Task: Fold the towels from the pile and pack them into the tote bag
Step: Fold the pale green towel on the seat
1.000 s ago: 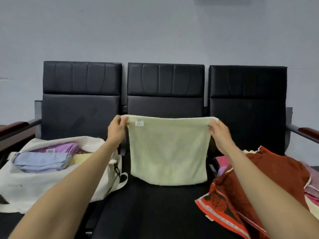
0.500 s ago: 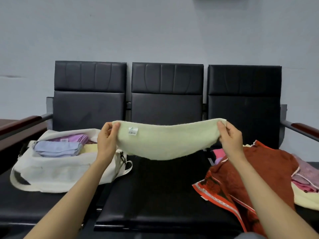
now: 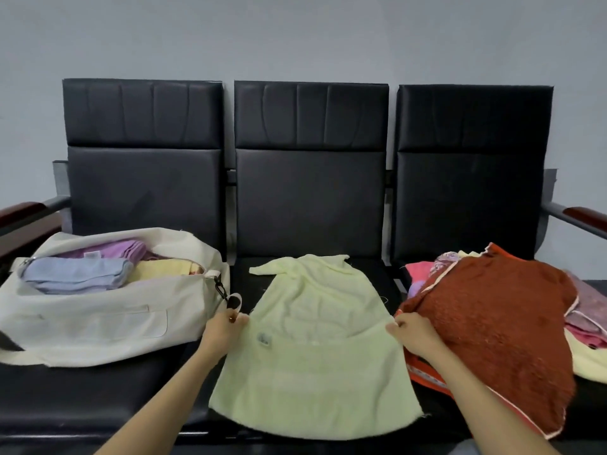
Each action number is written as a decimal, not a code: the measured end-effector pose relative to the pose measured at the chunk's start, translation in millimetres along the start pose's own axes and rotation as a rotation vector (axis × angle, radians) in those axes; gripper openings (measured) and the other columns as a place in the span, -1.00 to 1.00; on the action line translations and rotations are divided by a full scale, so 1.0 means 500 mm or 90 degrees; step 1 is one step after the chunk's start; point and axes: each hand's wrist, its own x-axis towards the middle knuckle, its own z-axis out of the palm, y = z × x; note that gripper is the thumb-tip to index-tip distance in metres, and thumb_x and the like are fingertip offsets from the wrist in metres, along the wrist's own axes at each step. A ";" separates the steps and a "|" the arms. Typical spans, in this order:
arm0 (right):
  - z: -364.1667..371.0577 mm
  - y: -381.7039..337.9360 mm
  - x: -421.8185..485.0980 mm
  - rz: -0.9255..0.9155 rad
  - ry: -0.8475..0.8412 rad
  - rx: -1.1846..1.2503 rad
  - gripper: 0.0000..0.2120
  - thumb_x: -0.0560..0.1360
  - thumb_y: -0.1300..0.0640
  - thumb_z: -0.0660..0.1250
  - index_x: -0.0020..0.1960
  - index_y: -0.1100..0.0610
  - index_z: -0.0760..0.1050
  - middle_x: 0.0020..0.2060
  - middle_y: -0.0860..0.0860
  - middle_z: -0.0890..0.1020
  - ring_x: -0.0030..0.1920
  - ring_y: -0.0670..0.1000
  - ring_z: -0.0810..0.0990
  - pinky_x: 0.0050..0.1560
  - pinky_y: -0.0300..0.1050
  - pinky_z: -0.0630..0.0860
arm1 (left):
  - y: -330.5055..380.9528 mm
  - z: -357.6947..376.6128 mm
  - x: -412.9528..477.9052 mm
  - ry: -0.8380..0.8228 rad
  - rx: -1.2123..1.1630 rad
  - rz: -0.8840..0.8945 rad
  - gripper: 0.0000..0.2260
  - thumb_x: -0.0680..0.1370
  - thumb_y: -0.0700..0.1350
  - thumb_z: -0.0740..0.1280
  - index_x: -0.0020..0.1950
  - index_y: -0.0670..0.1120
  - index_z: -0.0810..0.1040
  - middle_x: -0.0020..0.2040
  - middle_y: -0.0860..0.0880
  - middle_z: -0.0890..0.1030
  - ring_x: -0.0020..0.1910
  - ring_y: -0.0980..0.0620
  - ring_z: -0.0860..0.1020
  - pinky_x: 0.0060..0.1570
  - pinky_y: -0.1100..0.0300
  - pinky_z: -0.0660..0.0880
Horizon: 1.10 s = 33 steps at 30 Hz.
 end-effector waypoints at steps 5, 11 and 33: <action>0.011 -0.001 0.056 0.047 0.000 0.008 -0.75 0.53 0.10 0.25 -0.28 0.18 0.39 -0.30 0.09 0.55 -0.22 0.11 0.50 -0.20 -0.06 0.34 | 0.005 0.037 0.049 0.035 0.030 0.028 -0.74 0.60 -0.08 0.25 -0.22 -0.20 0.43 -0.20 -0.13 0.54 -0.26 -0.01 0.46 -0.32 0.17 0.29; 0.045 0.009 0.079 0.043 -0.005 -0.042 -0.67 0.51 0.10 0.32 -0.35 0.05 0.25 -0.23 0.03 0.42 -0.21 0.05 0.42 -0.24 -0.09 0.28 | -0.016 0.072 0.071 0.029 0.177 0.047 -0.87 0.55 -0.16 0.31 -0.15 -0.17 0.43 -0.15 -0.09 0.45 -0.16 -0.04 0.40 -0.25 0.15 0.24; 0.056 -0.041 0.071 0.127 -0.110 -0.203 -0.88 0.51 0.18 0.21 0.03 0.16 0.42 0.01 0.07 0.55 0.25 0.18 0.48 0.06 -0.12 0.39 | -0.031 0.004 0.077 -0.174 -0.252 -0.215 -0.76 0.46 -0.26 0.44 0.09 -0.30 0.54 0.01 -0.24 0.65 -0.05 -0.19 0.63 -0.06 0.01 0.56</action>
